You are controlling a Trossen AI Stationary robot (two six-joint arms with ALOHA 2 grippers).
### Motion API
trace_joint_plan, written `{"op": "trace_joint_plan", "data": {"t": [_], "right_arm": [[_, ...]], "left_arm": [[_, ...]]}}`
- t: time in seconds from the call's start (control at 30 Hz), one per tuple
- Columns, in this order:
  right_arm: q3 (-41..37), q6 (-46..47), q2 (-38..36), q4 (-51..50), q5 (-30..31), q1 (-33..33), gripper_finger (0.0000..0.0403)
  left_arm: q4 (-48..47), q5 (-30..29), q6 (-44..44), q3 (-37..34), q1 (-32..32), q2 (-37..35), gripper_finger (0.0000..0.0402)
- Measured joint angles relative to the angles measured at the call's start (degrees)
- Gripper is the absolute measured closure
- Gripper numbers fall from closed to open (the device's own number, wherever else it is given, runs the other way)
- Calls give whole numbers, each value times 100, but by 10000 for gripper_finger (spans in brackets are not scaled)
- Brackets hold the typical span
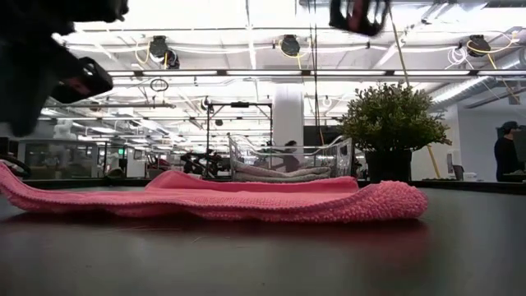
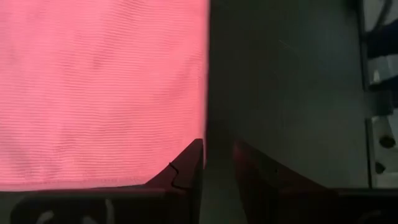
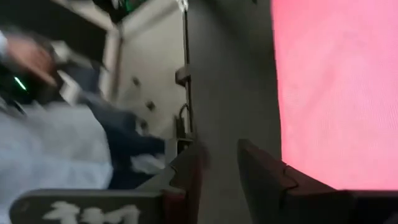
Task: Fold microfiber towels
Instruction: Fold the pink towel
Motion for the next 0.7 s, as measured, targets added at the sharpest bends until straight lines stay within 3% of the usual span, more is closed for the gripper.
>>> {"op": "trace_joint_plan", "data": {"t": [0.17,0.33,0.43,0.7], "right_arm": [[1237,-1378,917,-1489,27,33,312],[1291,-1959,1520,-1829,29,-34,312],[1291,-2454,1722,-1781,25,-69,312],[1291,-2066,1742,-1748,-218,-211,338]], "left_arm": [[-20,-189,500,0,-207,0,314],[-12,-521,1500,0,-273,0,314],[-4,-678,1654,0,-264,-2,314],[-57,-497,1007,0,-38,-2,314]]}}
